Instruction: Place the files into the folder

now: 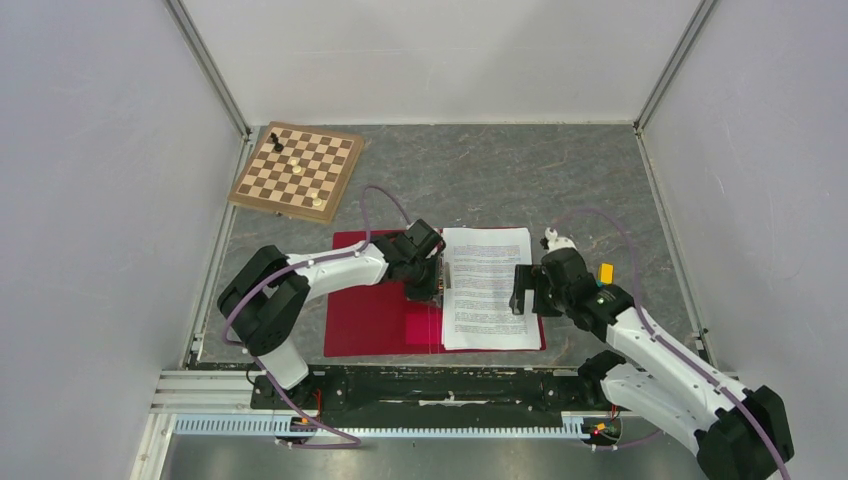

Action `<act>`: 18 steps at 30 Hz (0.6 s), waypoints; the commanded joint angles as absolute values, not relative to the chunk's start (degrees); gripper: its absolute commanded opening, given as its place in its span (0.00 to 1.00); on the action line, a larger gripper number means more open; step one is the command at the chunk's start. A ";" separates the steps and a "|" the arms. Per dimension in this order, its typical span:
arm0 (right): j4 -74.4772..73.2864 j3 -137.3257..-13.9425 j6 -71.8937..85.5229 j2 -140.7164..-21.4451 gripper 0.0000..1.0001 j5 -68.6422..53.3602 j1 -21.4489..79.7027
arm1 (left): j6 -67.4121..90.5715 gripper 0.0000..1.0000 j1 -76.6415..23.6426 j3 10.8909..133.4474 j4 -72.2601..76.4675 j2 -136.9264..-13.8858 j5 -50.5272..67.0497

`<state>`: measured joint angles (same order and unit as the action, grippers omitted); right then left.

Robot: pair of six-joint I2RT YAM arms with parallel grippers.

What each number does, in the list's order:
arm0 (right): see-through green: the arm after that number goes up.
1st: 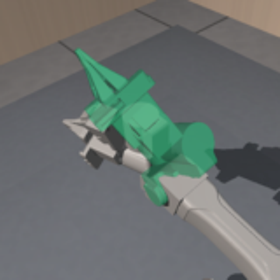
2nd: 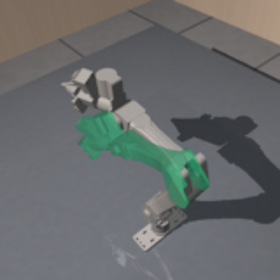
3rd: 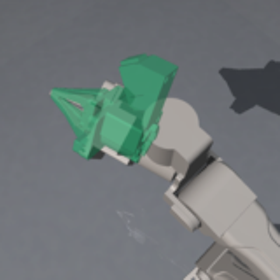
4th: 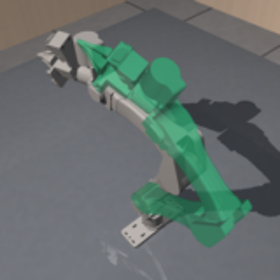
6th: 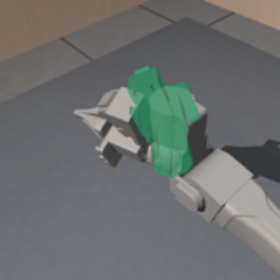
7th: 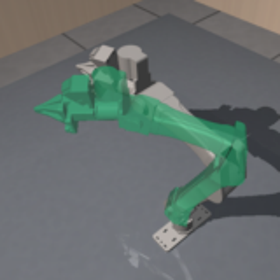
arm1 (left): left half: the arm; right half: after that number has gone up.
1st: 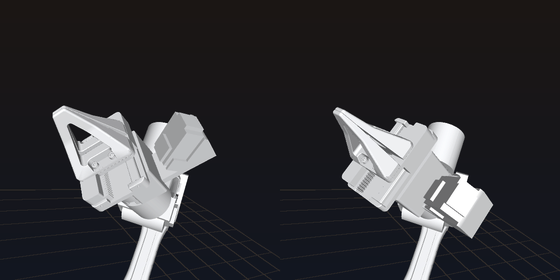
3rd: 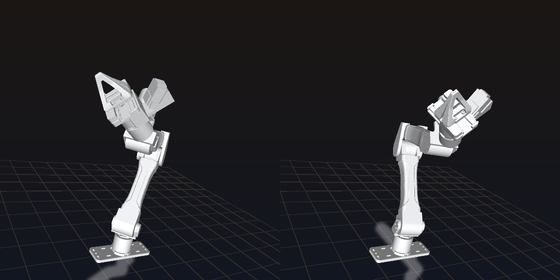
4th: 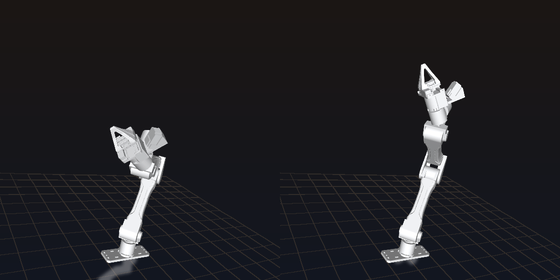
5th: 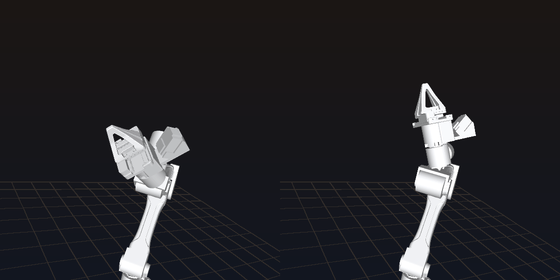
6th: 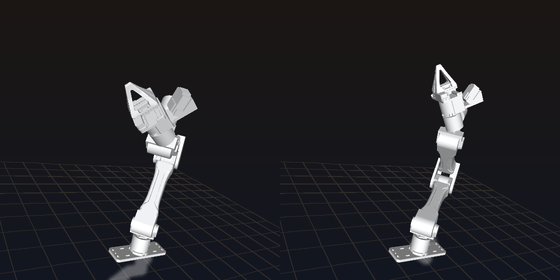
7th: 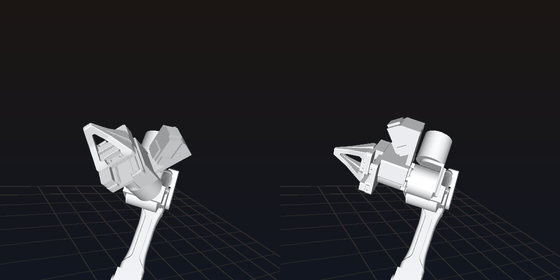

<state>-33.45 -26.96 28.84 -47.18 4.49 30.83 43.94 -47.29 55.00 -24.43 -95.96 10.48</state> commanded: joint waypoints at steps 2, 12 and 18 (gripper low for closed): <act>-23.46 -34.36 26.12 -54.36 0.95 7.79 27.06 | 39.93 0.09 -44.62 60.71 -27.25 -94.58 7.12; -10.99 -36.73 24.36 -68.54 0.86 0.67 18.34 | 38.70 0.02 -39.14 66.66 -26.62 -100.60 4.44; -7.11 -37.09 25.68 -72.53 0.86 0.18 17.84 | 39.32 0.02 -37.39 68.67 -25.78 -103.76 4.79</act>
